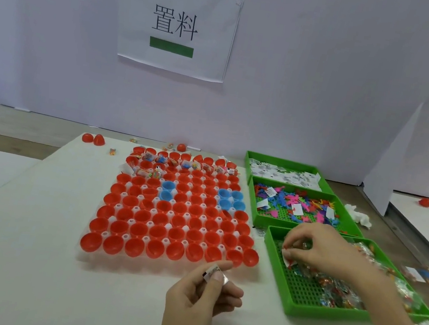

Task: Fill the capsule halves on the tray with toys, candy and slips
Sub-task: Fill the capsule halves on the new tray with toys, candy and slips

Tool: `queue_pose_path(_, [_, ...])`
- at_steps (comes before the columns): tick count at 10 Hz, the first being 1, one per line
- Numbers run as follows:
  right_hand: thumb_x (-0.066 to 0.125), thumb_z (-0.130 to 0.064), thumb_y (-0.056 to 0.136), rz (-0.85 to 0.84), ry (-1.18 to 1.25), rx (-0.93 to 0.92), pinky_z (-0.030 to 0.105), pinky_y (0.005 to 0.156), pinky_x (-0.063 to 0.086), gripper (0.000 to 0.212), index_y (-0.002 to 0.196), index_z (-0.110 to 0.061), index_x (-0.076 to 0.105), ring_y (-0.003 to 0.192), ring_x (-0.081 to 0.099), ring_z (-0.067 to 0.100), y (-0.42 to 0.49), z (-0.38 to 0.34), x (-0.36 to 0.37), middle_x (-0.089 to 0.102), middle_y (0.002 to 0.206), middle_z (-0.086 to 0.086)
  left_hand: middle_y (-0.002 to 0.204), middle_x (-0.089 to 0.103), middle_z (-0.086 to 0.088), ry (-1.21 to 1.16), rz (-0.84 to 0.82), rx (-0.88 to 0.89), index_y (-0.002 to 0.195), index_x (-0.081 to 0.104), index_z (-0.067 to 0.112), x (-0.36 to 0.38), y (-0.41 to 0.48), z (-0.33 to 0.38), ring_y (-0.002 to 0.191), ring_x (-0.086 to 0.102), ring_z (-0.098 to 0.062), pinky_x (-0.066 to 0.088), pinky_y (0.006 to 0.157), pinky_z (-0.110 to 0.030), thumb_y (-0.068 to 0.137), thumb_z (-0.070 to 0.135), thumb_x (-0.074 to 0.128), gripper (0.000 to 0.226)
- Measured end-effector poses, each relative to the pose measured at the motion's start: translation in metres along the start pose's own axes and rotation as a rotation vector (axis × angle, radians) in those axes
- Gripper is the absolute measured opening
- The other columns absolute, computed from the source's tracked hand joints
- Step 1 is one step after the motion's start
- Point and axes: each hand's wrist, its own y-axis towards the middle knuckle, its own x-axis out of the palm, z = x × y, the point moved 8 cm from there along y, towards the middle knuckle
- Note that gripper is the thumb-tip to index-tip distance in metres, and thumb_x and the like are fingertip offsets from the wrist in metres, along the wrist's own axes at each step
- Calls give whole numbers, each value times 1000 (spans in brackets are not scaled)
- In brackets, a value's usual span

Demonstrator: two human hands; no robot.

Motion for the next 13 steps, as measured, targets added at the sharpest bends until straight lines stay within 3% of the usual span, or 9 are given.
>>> queue_pose_path(2, [76,-20,87,17,24,27,22,66,57,16,73,-27,77,67,70,2,-2,-2,1,74,69,-15,69,70,-21,15,-20,-8,92,74,7,2,-1,1,57,67,-23,56,55,-24,96,-3,49,27])
queue_pose_path(4, [76,-20,88,23,59,8,16,68,51,15,74,-28,75,70,69,-2,-8,-6,-3,74,72,-15,76,73,-18,14,-60,-34,90,69,0,4,0,0,60,70,-27,56,55,-25,98,-3,45,26])
queue_pose_path(5, [78,-23,85,104,197,-41,19,73,55,12,74,-28,77,74,71,2,-13,-17,-25,76,76,-11,72,72,-13,47,-64,-21,90,67,-1,4,1,-2,57,67,-26,54,54,-25,99,-5,41,28])
queue_pose_path(6, [78,-30,79,121,571,-180,21,83,57,6,81,-23,79,85,75,16,-19,-52,-42,78,86,2,52,53,-4,108,-7,16,85,69,3,1,2,-3,46,55,-20,48,49,-25,99,-8,41,33])
queue_pose_path(7, [77,-26,79,12,724,-301,24,83,57,10,86,-18,79,88,75,23,-15,-91,-28,77,88,8,48,45,3,201,63,122,80,75,16,-3,-1,5,45,49,-14,44,51,-22,97,-2,49,35])
queue_pose_path(9, [77,-17,80,-78,816,-374,25,76,58,7,86,-16,79,84,75,24,-13,-128,20,77,86,8,54,58,-4,173,232,269,72,75,32,-12,-10,26,44,46,-8,43,47,-15,82,8,72,25])
queue_pose_path(10, [77,-17,80,-58,833,-372,31,76,61,8,87,-14,79,83,74,24,-18,-128,27,76,86,8,53,55,-2,129,304,285,75,76,34,-18,-12,30,45,46,-8,44,47,-15,66,27,80,12])
queue_pose_path(11, [77,-16,82,-50,859,-375,31,76,61,6,87,-14,79,84,73,25,-21,-130,26,76,87,8,54,58,-1,124,318,286,78,77,37,-20,-14,30,44,48,-8,46,47,-16,54,38,77,24])
queue_pose_path(13, [76,-10,85,-102,891,-411,22,74,54,5,87,-15,77,88,71,21,-25,-142,30,75,96,8,58,64,-6,137,303,275,79,79,29,-22,-12,27,43,52,-11,47,48,-17,64,29,78,16])
